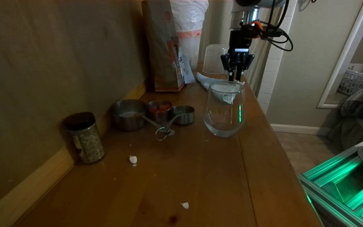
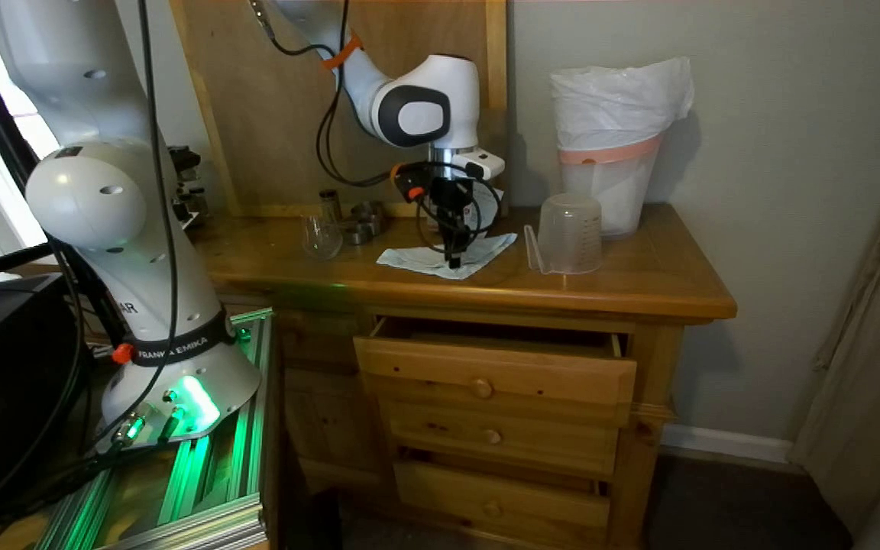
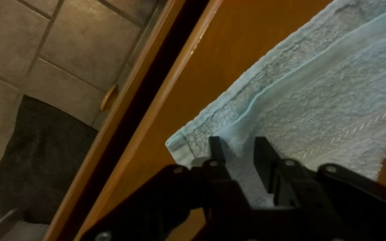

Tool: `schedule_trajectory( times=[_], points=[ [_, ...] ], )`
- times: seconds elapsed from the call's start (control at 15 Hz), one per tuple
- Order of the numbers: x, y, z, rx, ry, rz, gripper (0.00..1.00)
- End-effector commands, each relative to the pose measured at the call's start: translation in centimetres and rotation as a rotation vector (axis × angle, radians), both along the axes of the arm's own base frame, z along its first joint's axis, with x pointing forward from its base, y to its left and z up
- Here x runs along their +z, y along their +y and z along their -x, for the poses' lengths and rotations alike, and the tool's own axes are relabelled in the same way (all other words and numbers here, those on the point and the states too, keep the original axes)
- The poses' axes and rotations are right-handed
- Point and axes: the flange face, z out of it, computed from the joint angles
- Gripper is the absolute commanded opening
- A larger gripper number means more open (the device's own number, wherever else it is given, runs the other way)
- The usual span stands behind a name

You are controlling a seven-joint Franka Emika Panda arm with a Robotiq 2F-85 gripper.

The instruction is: Unfold the towel then lay it out on the counter.

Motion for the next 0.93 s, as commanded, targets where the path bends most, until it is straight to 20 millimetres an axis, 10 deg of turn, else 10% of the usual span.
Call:
schedule_trajectory(
  times=[0.0,0.87],
  points=[
    [0.7,-0.4,0.3,0.016,-0.017,0.014,0.13],
    [2.4,-0.4,0.3,0.037,-0.051,0.029,0.12]
  ],
)
